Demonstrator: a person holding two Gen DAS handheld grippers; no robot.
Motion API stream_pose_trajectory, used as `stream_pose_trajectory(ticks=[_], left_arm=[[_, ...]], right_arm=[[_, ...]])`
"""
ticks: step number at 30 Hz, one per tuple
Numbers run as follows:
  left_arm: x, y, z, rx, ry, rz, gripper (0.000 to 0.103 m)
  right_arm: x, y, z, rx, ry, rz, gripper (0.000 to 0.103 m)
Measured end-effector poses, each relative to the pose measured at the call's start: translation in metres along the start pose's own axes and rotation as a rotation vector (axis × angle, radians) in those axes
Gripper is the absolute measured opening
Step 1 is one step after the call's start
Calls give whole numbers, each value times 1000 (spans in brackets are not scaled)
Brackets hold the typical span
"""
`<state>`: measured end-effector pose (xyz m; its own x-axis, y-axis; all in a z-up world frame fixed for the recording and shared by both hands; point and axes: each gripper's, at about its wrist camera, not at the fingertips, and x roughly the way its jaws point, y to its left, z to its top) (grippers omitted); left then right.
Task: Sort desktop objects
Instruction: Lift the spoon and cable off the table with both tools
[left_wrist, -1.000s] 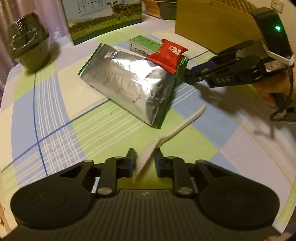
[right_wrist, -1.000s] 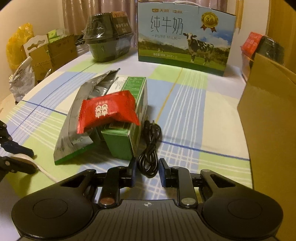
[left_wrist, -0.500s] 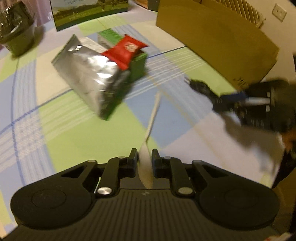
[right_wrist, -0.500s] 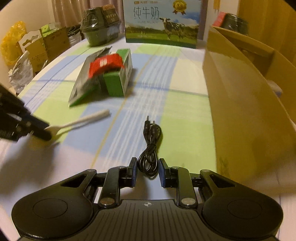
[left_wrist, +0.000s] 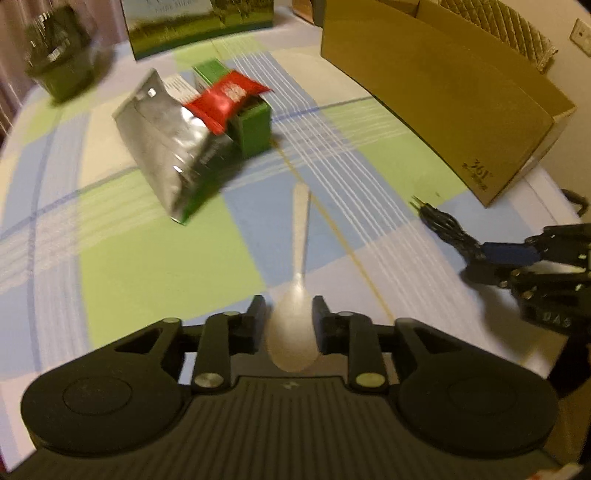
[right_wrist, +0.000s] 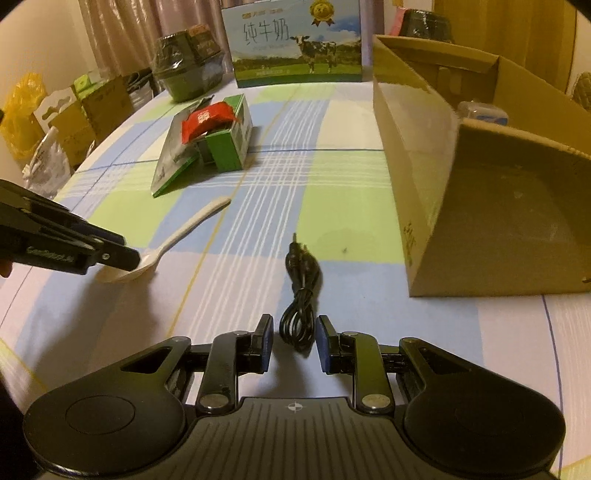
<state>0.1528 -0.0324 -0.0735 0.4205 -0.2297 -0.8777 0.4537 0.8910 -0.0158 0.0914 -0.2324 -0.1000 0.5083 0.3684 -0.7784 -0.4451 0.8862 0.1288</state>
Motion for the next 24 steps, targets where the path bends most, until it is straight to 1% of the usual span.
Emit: stream_pose_trajectory(ticks=[1, 3, 5, 7, 8, 12, 16, 18, 19, 20, 22, 24], left_arm=[[-3, -2, -1, 11, -10, 15, 31], [-6, -8, -3, 46, -18, 21, 35], [-6, -14, -5, 65, -13, 5, 46], [-2, -16, -6, 77, -5, -8, 49], [0, -17, -7, 80, -1, -2, 49], [9, -15, -9, 72, 17, 0, 49], [12, -12, -11, 58, 22, 8, 40], [14, -11, -12, 67, 28, 17, 39], [14, -11, -14, 74, 29, 17, 37], [14, -10, -14, 69, 24, 9, 33], [13, -7, -16, 53, 22, -6, 28], [12, -7, -16, 47, 24, -4, 28]], right_arm=[[0, -1, 0, 1, -3, 0, 25], [1, -1, -1, 3, -8, -2, 40], [1, 0, -3, 2, -14, 0, 45], [1, 0, -4, -2, -20, 6, 46], [1, 1, -5, -3, -23, 8, 47], [2, 0, -5, 5, -38, 8, 48], [3, -2, -4, 15, -58, 13, 48], [4, -2, -3, 15, -63, 23, 48], [4, -2, -3, 15, -65, 25, 48], [5, -2, -2, 15, -66, 26, 48], [6, -2, -1, 17, -68, 27, 48], [9, -2, 1, 17, -67, 25, 48]])
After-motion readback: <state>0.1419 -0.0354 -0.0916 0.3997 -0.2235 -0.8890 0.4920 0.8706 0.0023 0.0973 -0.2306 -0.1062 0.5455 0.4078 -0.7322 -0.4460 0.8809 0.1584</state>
